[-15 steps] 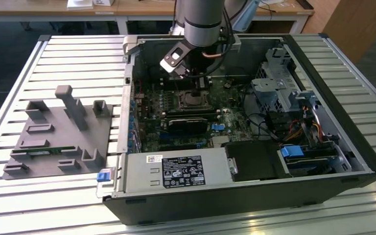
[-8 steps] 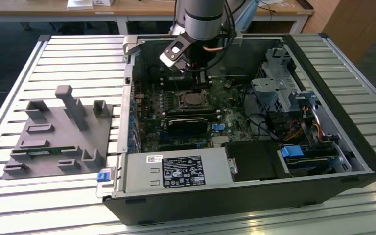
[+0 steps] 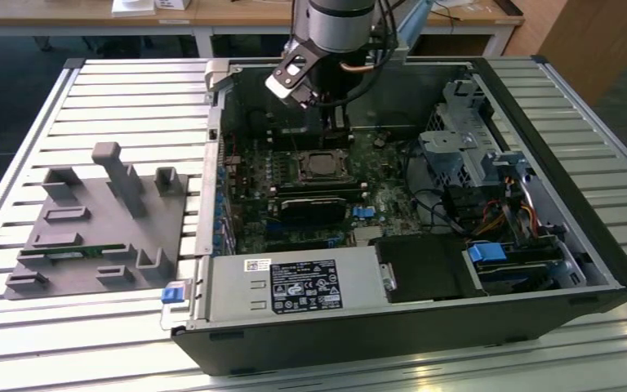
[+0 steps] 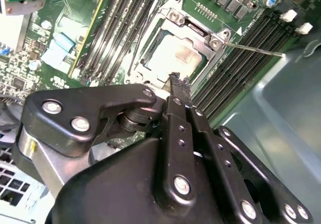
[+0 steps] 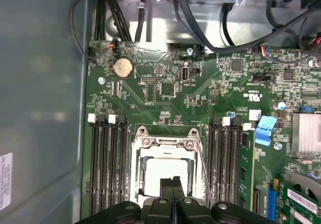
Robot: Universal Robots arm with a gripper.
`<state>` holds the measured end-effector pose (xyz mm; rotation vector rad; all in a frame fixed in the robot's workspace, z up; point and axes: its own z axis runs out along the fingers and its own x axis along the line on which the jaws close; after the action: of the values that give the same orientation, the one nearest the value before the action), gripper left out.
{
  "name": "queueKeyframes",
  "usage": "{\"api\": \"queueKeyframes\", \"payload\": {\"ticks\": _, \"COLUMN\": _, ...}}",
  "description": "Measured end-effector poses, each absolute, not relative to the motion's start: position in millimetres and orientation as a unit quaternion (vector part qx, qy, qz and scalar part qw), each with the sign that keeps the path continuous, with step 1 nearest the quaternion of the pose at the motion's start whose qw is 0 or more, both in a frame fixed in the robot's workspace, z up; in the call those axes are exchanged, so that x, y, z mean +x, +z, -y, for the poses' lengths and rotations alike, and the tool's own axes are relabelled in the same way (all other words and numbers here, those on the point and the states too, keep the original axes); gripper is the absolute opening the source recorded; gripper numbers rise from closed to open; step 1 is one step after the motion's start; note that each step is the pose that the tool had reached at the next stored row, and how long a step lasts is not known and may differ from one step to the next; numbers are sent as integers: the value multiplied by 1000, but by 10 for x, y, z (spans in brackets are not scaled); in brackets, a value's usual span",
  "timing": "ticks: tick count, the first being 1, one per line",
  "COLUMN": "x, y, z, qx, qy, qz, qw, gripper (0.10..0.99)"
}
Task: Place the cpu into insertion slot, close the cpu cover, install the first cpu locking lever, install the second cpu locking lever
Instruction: 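Install the first cpu locking lever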
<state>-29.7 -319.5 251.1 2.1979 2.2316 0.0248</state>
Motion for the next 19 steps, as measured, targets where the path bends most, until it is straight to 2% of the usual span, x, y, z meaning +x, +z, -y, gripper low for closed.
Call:
{"api": "queueKeyframes", "payload": {"ticks": 8, "x": -297, "y": 2708, "z": 3194, "qx": 702, "qy": 7, "qz": -712, "qw": 5, "gripper": 106}}
{"api": "queueKeyframes", "payload": {"ticks": 19, "x": -297, "y": 2708, "z": 3194, "qx": 670, "qy": 7, "qz": -742, "qw": 5, "gripper": 106}}
